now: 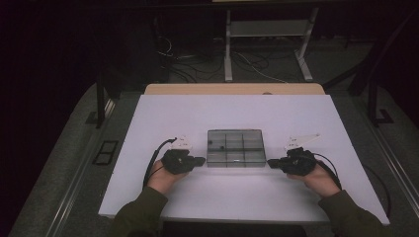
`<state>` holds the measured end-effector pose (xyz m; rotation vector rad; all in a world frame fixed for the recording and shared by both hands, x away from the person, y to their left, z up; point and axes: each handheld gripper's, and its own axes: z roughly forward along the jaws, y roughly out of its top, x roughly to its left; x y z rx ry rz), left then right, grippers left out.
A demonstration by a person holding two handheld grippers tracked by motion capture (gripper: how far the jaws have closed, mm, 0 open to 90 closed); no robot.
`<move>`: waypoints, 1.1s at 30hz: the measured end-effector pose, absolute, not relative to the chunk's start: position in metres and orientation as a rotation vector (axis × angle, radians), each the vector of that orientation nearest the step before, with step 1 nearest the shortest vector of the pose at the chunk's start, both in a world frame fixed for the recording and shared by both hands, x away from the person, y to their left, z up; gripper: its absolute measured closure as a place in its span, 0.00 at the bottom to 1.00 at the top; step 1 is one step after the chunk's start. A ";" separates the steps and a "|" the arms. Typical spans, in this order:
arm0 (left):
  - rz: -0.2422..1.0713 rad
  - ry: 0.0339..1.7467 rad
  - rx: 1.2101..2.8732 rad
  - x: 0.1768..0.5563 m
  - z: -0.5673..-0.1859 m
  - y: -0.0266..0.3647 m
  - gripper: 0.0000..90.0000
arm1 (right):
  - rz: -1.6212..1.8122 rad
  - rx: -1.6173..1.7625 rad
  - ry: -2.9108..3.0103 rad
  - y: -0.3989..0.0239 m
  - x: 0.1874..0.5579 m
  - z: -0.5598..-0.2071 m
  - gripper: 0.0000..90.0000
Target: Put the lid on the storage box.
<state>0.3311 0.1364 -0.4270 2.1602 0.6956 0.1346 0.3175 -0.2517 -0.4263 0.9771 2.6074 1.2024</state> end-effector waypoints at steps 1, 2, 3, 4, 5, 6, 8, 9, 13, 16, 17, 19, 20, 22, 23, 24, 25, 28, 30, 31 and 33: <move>0.146 0.693 2.166 0.331 -0.427 0.137 0.96 | 1.203 0.977 2.604 -0.252 0.318 -0.426 0.99; 0.158 0.694 2.168 0.331 -0.427 0.138 0.95 | 1.202 0.979 2.600 -0.253 0.318 -0.426 0.99; 0.161 0.697 2.160 0.331 -0.426 0.138 0.93 | 1.205 0.982 2.593 -0.254 0.318 -0.426 0.98; 0.168 0.697 2.160 0.331 -0.426 0.139 0.90 | 1.209 0.990 2.582 -0.255 0.319 -0.425 0.94; 0.170 0.710 2.140 0.330 -0.426 0.138 0.87 | 1.210 0.997 2.575 -0.256 0.319 -0.425 0.92; 0.169 0.713 2.141 0.329 -0.426 0.139 0.82 | 1.214 1.005 2.566 -0.257 0.319 -0.425 0.88; 0.175 0.715 2.151 0.328 -0.425 0.142 0.72 | 1.214 1.030 2.541 -0.259 0.319 -0.425 0.77; 0.179 0.717 2.145 0.327 -0.425 0.144 0.69 | 1.215 1.030 2.535 -0.261 0.319 -0.425 0.74; 0.189 0.727 2.113 0.322 -0.424 0.153 0.54 | 1.218 1.077 2.494 -0.268 0.316 -0.427 0.55; 0.204 0.724 2.102 0.318 -0.424 0.158 0.43 | 1.220 1.064 2.463 -0.272 0.311 -0.428 0.41; 0.205 0.723 2.093 0.317 -0.425 0.160 0.40 | 1.221 1.066 2.455 -0.272 0.309 -0.428 0.38; 0.199 0.722 2.083 0.315 -0.426 0.164 0.33 | 1.228 1.060 2.441 -0.273 0.305 -0.429 0.30; 0.201 0.725 2.083 0.314 -0.427 0.165 0.30 | 1.218 1.069 2.433 -0.274 0.303 -0.429 0.29; 0.199 0.721 2.075 0.311 -0.427 0.168 0.26 | 1.231 1.073 2.415 -0.274 0.300 -0.430 0.26; 0.203 0.722 2.074 0.308 -0.427 0.170 0.23 | 1.232 1.076 2.408 -0.275 0.298 -0.430 0.24; 0.206 0.717 2.071 0.306 -0.427 0.171 0.21 | 1.233 1.071 2.403 -0.276 0.296 -0.431 0.23; 0.210 0.710 2.074 0.305 -0.427 0.172 0.19 | 1.236 1.069 2.399 -0.277 0.294 -0.431 0.22; 0.218 0.711 2.067 0.300 -0.427 0.175 0.16 | 1.242 1.065 2.386 -0.280 0.289 -0.432 0.22; 0.223 0.717 2.065 0.298 -0.427 0.177 0.13 | 1.238 1.068 2.371 -0.281 0.284 -0.433 0.21; 0.226 0.716 2.069 0.298 -0.427 0.178 0.12 | 1.237 1.067 2.367 -0.282 0.282 -0.433 0.21; 0.222 0.717 2.065 0.296 -0.428 0.179 0.10 | 1.229 1.064 2.363 -0.283 0.279 -0.434 0.21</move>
